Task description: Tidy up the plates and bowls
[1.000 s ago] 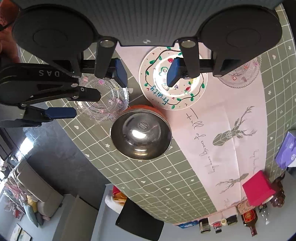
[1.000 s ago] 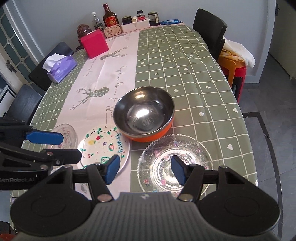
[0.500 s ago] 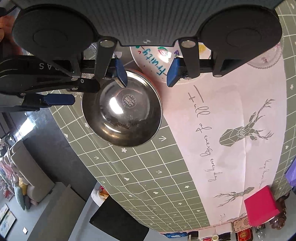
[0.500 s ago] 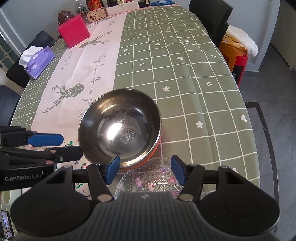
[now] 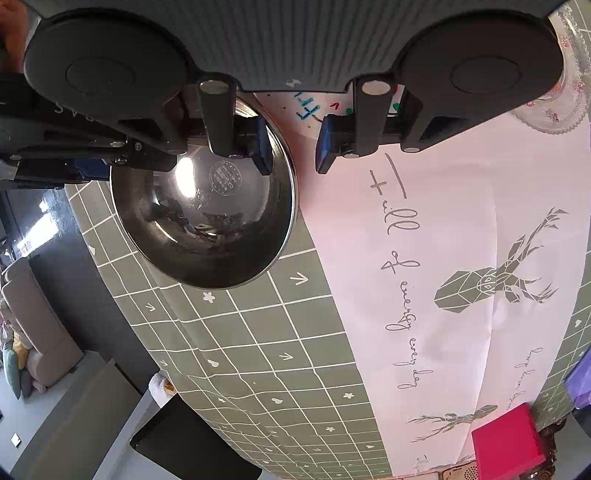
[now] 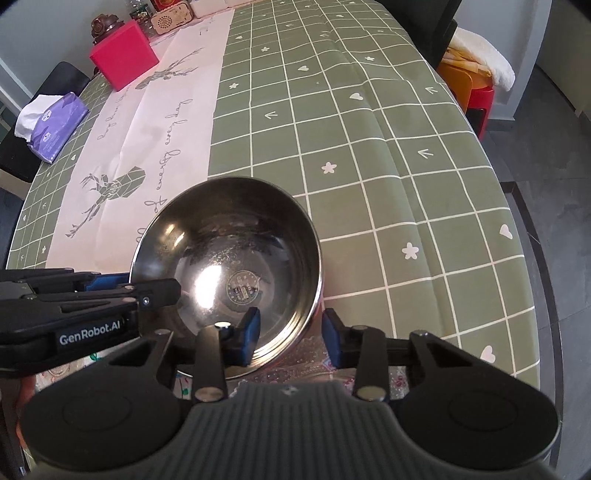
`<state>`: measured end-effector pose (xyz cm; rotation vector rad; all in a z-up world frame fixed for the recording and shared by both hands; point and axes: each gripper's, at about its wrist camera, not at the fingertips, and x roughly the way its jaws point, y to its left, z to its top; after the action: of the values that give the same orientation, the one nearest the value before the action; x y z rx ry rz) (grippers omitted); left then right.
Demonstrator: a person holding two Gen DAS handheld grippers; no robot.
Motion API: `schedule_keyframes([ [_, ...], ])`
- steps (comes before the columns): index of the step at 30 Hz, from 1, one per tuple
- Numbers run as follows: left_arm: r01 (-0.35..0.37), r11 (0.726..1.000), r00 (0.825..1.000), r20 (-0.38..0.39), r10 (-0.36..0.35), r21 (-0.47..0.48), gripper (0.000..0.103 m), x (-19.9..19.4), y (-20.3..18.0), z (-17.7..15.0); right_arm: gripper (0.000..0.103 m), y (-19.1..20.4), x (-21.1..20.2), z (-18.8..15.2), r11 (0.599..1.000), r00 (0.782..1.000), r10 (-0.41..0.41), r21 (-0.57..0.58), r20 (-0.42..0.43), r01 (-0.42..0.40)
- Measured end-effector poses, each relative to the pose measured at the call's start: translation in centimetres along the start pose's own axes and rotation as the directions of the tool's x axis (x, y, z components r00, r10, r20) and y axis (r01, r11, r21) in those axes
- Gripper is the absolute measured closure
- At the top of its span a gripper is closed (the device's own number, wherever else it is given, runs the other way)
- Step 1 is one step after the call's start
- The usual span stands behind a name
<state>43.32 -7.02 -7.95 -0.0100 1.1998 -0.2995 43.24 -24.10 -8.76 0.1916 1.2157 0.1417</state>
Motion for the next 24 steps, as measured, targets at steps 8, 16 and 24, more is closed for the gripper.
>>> schedule_keyframes([
  [8, -0.043, 0.998, 0.999, 0.0, 0.043, 0.05, 0.087, 0.7, -1.5, -0.3, 0.091, -0.5, 0.2, 0.5, 0.999, 1.0, -0.03, 0.022, 0.003, 0.03],
  [16, -0.051, 0.998, 0.999, -0.012, 0.051, 0.043, 0.087, -0.4, -1.9, -0.5, 0.093, -0.5, -0.6, 0.3, 0.999, 0.999, -0.033, 0.041, 0.016, 0.033],
  [24, -0.057, 0.997, 0.998, -0.005, 0.057, 0.043, 0.087, -4.7, -2.8, -1.3, 0.094, 0.9, -4.5, -0.6, 0.999, 0.997, -0.04, -0.015, 0.06, 0.041],
])
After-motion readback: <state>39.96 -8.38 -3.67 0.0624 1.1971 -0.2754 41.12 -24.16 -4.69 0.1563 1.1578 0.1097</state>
